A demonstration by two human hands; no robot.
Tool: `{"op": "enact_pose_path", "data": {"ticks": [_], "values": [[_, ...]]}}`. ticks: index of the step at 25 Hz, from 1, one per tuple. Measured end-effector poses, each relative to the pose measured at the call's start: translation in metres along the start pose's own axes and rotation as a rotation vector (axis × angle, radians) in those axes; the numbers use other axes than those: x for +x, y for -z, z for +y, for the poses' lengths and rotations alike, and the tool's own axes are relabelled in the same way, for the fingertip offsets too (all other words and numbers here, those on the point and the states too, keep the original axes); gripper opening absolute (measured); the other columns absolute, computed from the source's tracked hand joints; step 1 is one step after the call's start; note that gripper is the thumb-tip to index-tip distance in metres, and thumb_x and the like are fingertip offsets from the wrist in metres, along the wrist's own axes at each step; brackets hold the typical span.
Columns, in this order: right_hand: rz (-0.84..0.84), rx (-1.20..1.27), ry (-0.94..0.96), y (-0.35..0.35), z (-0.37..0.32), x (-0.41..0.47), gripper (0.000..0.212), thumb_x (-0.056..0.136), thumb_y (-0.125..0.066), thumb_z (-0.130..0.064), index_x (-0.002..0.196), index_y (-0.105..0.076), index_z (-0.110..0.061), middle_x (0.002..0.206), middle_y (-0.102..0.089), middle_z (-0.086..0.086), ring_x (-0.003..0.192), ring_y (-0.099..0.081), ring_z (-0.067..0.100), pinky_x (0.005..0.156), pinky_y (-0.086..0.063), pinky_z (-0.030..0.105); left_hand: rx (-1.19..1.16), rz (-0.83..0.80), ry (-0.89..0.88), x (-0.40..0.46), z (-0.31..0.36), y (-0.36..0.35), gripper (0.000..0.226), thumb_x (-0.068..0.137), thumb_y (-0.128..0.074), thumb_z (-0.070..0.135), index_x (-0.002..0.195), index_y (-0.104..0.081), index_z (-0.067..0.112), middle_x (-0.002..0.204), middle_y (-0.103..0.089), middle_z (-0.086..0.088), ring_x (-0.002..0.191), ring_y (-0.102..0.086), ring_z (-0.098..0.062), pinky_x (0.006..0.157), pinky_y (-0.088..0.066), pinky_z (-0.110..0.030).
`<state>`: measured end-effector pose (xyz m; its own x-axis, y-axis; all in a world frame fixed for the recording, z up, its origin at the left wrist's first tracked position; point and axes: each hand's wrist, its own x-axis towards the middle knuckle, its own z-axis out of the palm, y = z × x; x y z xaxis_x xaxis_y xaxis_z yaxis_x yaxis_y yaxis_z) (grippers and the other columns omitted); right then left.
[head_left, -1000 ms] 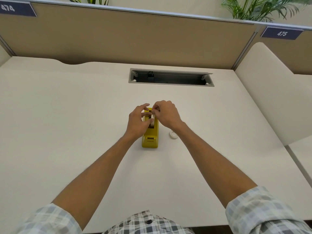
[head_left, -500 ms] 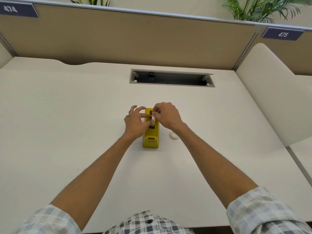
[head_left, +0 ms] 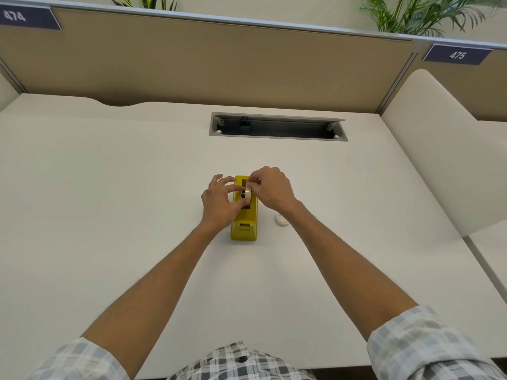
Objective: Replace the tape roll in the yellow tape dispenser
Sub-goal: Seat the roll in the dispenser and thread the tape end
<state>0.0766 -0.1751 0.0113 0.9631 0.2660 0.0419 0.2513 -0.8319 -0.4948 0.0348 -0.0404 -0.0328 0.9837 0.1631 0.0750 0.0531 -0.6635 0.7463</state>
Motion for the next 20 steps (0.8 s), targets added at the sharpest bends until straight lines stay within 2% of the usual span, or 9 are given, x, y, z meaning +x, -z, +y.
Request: {"op": "enact_pose_path", "data": {"ticks": [6, 10, 14, 17, 20], "values": [[-0.018, 0.035, -0.028, 0.000, 0.001, -0.002, 0.016, 0.090, -0.064, -0.023, 0.098, -0.076, -0.016, 0.101, -0.074, 0.003, 0.085, -0.067, 0.017, 0.069, -0.051, 0.027, -0.009, -0.001, -0.020, -0.004, -0.001, -0.001, 0.032, 0.080, -0.074, 0.034, 0.108, -0.069, 0.022, 0.138, -0.052, 0.001, 0.142, -0.026, -0.018, 0.110, -0.022, -0.047], [-0.008, 0.033, -0.019, 0.000, 0.001, -0.008, 0.014, 0.088, -0.063, -0.022, 0.094, -0.076, -0.019, 0.096, -0.074, 0.000, 0.083, -0.066, 0.016, 0.066, -0.047, 0.026, -0.076, 0.012, -0.024, -0.004, 0.002, 0.000, 0.038, 0.088, -0.065, 0.031, 0.123, -0.061, 0.018, 0.139, -0.052, 0.001, 0.142, -0.025, -0.017, 0.109, -0.022, -0.047], [0.008, 0.017, 0.005, -0.001, 0.001, -0.015, 0.013, 0.088, -0.063, -0.023, 0.094, -0.075, -0.019, 0.093, -0.073, -0.002, 0.082, -0.065, 0.015, 0.063, -0.042, 0.024, -0.059, -0.080, -0.051, -0.002, 0.005, 0.004, 0.040, 0.091, -0.062, 0.027, 0.130, -0.057, 0.024, 0.149, -0.042, 0.005, 0.145, -0.017, -0.017, 0.113, -0.020, -0.054], [0.010, -0.031, 0.033, -0.001, 0.000, -0.018, 0.016, 0.090, -0.061, -0.023, 0.097, -0.074, -0.017, 0.094, -0.072, 0.000, 0.083, -0.066, 0.018, 0.068, -0.052, 0.032, -0.122, -0.132, -0.071, -0.004, 0.006, 0.005, 0.037, 0.091, -0.060, 0.022, 0.127, -0.060, 0.031, 0.146, -0.041, 0.014, 0.146, -0.017, -0.018, 0.113, -0.023, -0.057], [-0.018, -0.080, 0.064, -0.001, 0.000, -0.020, 0.016, 0.092, -0.058, -0.025, 0.095, -0.070, -0.016, 0.094, -0.069, 0.001, 0.084, -0.065, 0.021, 0.073, -0.055, 0.039, -0.113, -0.135, -0.041, -0.006, 0.006, 0.006, 0.038, 0.091, -0.058, 0.025, 0.127, -0.058, 0.038, 0.153, -0.035, 0.004, 0.142, -0.026, -0.026, 0.112, -0.025, -0.055]]}}
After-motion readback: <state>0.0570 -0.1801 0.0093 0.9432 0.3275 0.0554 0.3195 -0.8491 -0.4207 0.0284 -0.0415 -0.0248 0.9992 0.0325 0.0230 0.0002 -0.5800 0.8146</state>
